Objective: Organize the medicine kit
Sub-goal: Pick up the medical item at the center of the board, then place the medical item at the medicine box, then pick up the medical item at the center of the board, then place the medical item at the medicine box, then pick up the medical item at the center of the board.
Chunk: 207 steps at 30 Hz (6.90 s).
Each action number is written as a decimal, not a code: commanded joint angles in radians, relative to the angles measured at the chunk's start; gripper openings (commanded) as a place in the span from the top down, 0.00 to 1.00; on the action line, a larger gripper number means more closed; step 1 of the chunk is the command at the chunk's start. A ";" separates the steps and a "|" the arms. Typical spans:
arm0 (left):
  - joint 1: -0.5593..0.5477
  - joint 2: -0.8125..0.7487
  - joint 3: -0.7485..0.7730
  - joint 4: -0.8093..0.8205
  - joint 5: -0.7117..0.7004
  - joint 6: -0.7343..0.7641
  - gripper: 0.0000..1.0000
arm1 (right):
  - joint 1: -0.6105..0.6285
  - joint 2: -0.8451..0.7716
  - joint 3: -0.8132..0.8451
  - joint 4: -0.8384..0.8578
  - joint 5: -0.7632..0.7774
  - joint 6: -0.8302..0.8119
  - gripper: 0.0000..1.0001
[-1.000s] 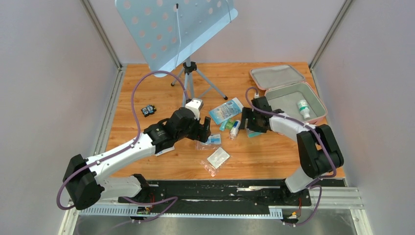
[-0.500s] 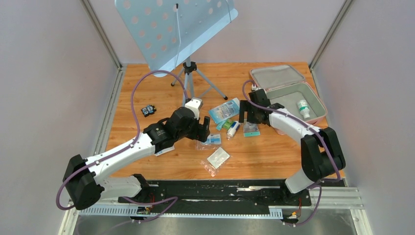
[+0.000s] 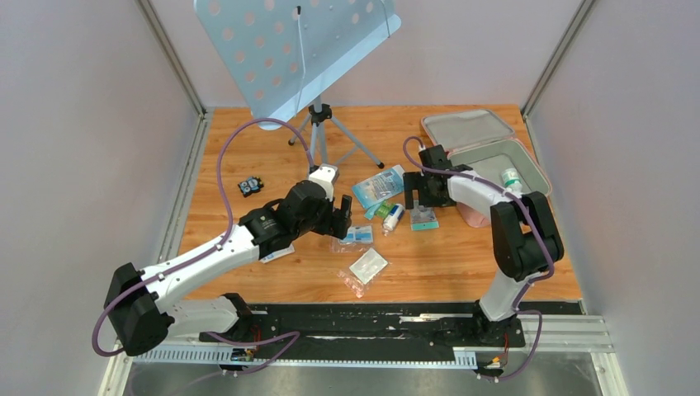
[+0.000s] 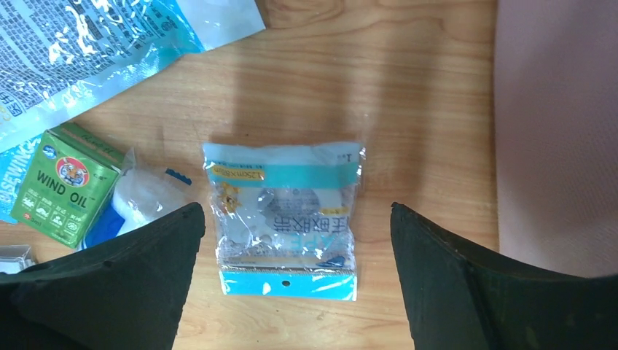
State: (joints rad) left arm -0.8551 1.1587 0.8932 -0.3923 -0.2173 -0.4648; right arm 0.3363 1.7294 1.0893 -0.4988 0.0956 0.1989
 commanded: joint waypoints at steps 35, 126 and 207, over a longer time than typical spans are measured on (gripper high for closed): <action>-0.001 0.017 0.058 0.001 -0.013 0.000 0.00 | -0.054 -0.204 0.237 -0.106 0.080 -0.036 0.54; -0.001 -0.126 -0.005 -0.066 -0.202 0.025 0.00 | 0.146 0.068 0.063 -0.004 -0.122 0.420 0.44; -0.001 -0.152 -0.020 -0.064 -0.245 -0.003 0.00 | 0.104 -0.167 0.005 0.087 -0.065 0.406 0.34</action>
State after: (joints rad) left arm -0.8551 1.0252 0.8768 -0.4545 -0.4404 -0.4438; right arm 0.3573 1.4639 1.0813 -0.4091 -0.0528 0.5297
